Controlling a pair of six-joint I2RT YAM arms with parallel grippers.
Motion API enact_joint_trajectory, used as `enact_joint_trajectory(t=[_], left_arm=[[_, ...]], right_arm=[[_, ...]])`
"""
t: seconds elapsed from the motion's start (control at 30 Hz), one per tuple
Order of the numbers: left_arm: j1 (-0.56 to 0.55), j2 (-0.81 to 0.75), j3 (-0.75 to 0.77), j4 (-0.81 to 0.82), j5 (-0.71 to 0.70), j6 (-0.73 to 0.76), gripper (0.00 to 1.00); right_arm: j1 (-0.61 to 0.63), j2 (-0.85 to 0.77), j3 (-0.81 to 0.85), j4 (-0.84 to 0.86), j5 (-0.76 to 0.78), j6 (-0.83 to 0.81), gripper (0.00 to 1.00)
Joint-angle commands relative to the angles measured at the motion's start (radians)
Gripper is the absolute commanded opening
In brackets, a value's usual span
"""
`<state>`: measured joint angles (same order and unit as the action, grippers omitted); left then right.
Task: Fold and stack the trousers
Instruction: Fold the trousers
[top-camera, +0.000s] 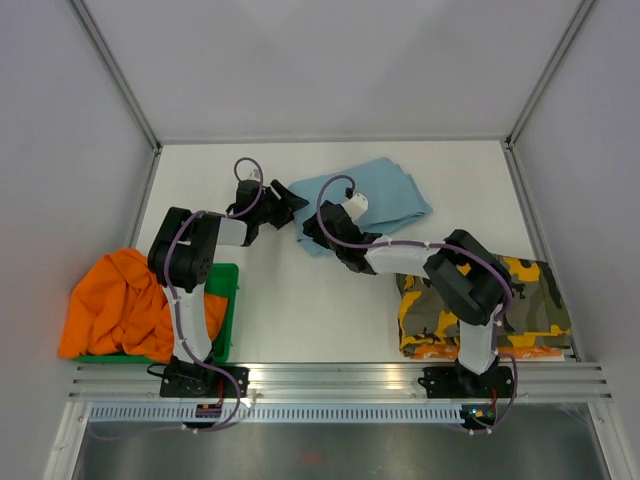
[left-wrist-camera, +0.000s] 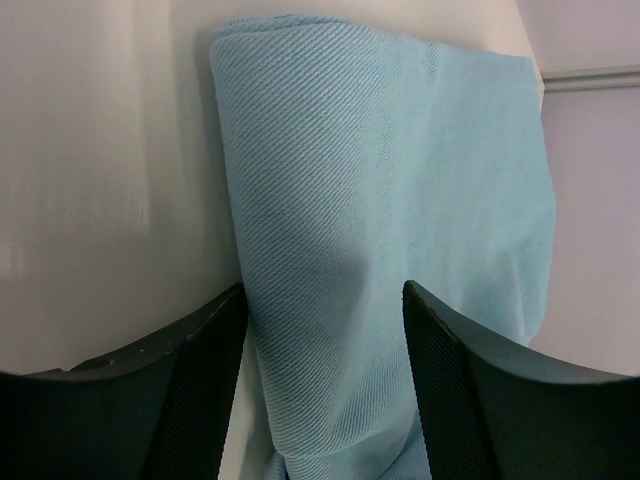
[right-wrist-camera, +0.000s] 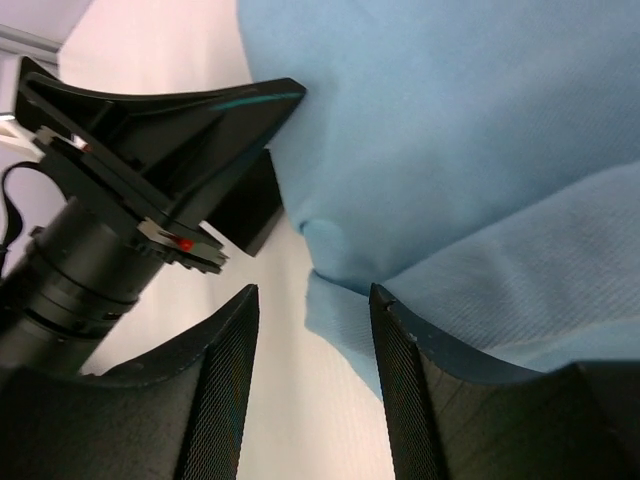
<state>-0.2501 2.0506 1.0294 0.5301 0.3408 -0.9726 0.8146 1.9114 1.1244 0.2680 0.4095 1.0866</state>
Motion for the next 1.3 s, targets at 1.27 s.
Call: enact_joint_trajectory(t=[1.27], left_arm=[[0.002, 0.013, 0.023, 0.031, 0.0, 0.051, 0.67]], right_arm=[[0.054, 0.054, 0.048, -0.107, 0.198, 0.122, 0.53]])
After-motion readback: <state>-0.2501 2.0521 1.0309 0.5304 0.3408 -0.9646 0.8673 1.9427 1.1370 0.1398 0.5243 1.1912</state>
